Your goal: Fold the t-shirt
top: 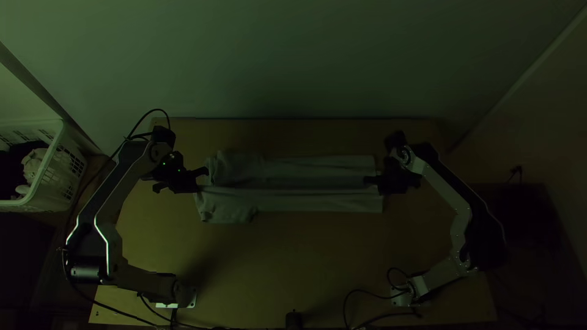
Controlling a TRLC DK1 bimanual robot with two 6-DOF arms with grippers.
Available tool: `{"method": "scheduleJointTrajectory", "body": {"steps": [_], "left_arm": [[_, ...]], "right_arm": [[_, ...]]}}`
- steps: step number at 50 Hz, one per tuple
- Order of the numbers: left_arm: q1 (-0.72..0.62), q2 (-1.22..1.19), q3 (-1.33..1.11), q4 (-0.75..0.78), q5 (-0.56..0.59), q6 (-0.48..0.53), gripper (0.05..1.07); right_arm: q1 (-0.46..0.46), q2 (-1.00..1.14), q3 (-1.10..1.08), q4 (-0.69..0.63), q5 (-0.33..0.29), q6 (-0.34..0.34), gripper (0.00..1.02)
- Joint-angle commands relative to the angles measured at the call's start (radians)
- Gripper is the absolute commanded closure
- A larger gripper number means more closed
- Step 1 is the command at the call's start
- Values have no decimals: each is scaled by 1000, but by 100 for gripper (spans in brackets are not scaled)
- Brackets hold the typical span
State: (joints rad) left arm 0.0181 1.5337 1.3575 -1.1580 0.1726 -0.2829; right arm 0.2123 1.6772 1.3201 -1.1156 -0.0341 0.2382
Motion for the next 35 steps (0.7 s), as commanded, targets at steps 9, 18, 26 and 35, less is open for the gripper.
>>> {"method": "scheduleJointTrajectory", "body": {"steps": [9, 18, 26, 35], "left_arm": [[13, 132, 170, -16, -8, 4, 104], [13, 227, 262, -17, -8, 1, 104], [17, 298, 319, -22, -8, 1, 104], [23, 356, 367, -20, -8, -1, 104]], "right_arm": [[-44, 165, 179, -3, 26, -25, 99], [-51, 274, 297, -3, 25, -28, 99], [-59, 368, 415, -3, 25, -27, 99], [-74, 455, 519, -4, 25, -23, 99]]}}
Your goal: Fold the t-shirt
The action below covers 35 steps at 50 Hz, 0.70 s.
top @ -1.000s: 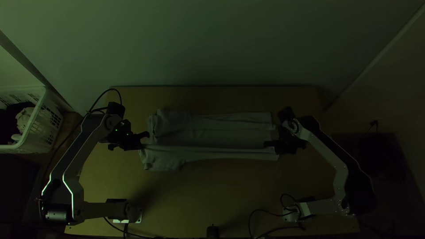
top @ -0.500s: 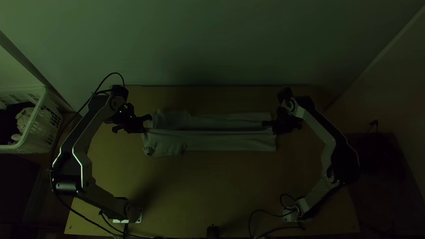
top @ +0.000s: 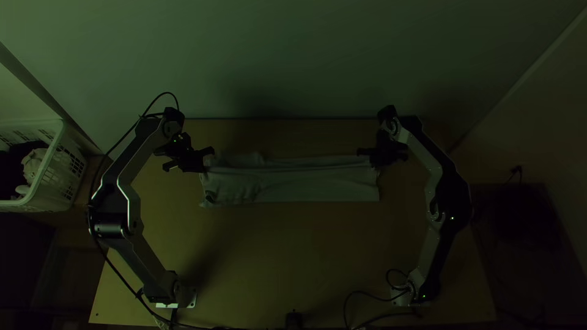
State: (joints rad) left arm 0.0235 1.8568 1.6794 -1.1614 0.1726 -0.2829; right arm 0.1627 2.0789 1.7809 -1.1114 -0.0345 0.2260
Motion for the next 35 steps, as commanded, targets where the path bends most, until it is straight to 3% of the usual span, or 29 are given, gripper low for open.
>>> {"method": "scheduleJointTrajectory", "body": {"steps": [1, 4, 6, 8, 10, 11, 15, 18, 23, 35], "left_arm": [[18, 38, 51, -17, -7, -2, 104], [19, 55, 68, -7, -1, -13, 96], [24, 64, 78, -3, 42, -12, 80], [26, 68, 91, 6, 82, -10, 52], [30, 64, 92, 26, 113, -12, 18], [30, 58, 92, 40, 120, -12, 8], [43, 31, 94, 109, 134, -39, 9], [56, 27, 105, 121, 174, -55, 9], [84, 13, 105, 126, 237, -56, 9], [164, -64, -23, 180, 487, 31, 9]], "right_arm": [[-26, 61, 69, -8, 25, -11, 98], [-35, 86, 106, -8, 25, -13, 85], [-43, 106, 138, -15, 25, -10, 69], [-49, 124, 173, -33, 25, 1, 61], [-54, 139, 207, -47, 25, 3, 48], [-55, 144, 221, -50, 25, 6, 41], [-65, 142, 235, -68, 24, 13, 28], [-71, 138, 249, -73, 24, 12, 9], [-77, 110, 252, -73, 44, -5, 3], [-101, 6, 252, -74, 76, -34, 3]]}}
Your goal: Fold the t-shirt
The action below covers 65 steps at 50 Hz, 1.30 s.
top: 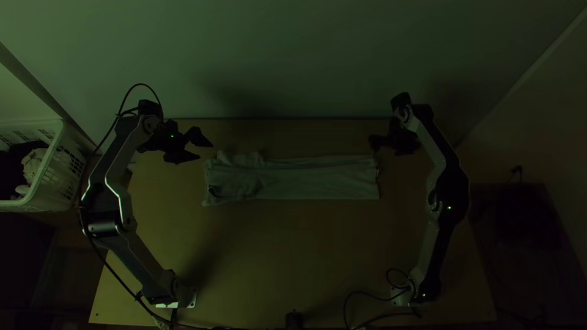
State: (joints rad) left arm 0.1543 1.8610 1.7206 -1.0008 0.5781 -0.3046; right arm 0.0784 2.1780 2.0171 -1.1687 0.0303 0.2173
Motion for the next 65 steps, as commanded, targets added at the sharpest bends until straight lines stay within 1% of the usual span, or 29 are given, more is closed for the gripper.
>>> {"method": "scheduleJointTrajectory", "body": {"steps": [1, 6, 9, 14, 17, 28, 35, 43, 54, 65], "left_arm": [[39, -72, -73, 19, 97, 73, 9], [65, -114, -148, 30, 112, 177, 9], [88, -132, -200, 59, 135, 206, 9], [137, -135, -276, 67, 189, 263, 9], [169, -134, -323, 85, 216, 300, 9], [251, -131, -501, 231, 233, 387, 9], [266, -121, -558, 248, 256, 483, 9], [268, -88, -581, 248, 278, 552, 9], [231, -17, -581, 249, 287, 552, 9], [148, 29, -573, 257, 293, 473, 9]], "right_arm": [[-19, -104, 14, -16, 11, -27, 3], [-22, -156, 6, -16, 8, -53, 3], [-22, -187, 3, -17, -6, -58, 3], [-22, -244, 2, -19, -38, -56, 3], [-20, -279, 9, -17, -44, -55, 3], [-22, -391, 54, -17, -46, -52, 3], [-34, -451, 37, -17, -44, -52, 3], [-43, -518, -23, -17, -44, -53, 3], [-43, -593, -110, -17, -44, -56, 3], [-52, -635, -159, -17, -44, -59, 3]]}}
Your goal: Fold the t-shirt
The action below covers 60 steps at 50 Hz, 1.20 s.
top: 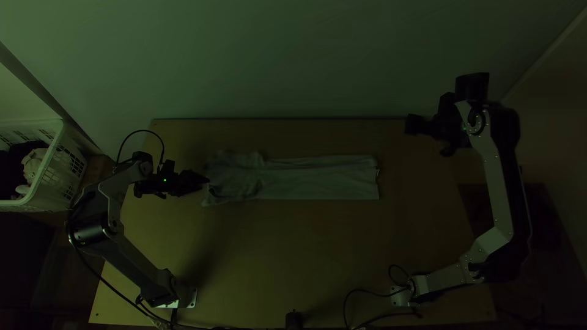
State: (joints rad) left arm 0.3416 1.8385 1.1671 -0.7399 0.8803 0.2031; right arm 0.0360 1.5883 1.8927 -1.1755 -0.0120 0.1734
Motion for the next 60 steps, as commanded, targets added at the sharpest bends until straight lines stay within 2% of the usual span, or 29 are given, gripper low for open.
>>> {"method": "scheduleJointTrajectory", "body": {"steps": [1, 11, 17, 25, 31, 39, 41, 43, 48, 50, 60], "left_arm": [[-47, 54, -18, -4, -7, -39, 9], [-142, 56, -21, 54, -9, -133, 9], [-207, 59, -20, 129, -37, -240, 9], [-306, 54, -21, 224, -141, -353, 9], [-380, 54, -4, 247, -205, -401, 9], [-452, 61, 22, 243, -383, -432, 11], [-464, 53, 25, 228, -405, -429, 18], [-474, 44, 28, 214, -428, -427, 29], [-484, 19, 36, 195, -504, -424, 80], [-483, 11, 39, 194, -526, -419, 104], [-423, -25, 95, 71, -601, -364, 104]], "right_arm": [[-10, -48, -41, -10, -2, -17, 3], [-13, -73, -86, 5, -2, -17, 3], [-10, -83, -99, 8, -2, -15, 3], [-8, -106, -135, 22, -2, -15, 3], [-10, -137, -187, 50, -3, -15, 3], [-13, -169, -253, 85, -3, -14, 3], [-13, -179, -271, 99, -3, -14, 3], [-15, -185, -288, 111, -3, -12, 3], [-16, -200, -336, 149, -3, -8, 3], [-16, -206, -357, 165, -3, -5, 3], [-13, -245, -458, 267, -3, 1, 3]]}}
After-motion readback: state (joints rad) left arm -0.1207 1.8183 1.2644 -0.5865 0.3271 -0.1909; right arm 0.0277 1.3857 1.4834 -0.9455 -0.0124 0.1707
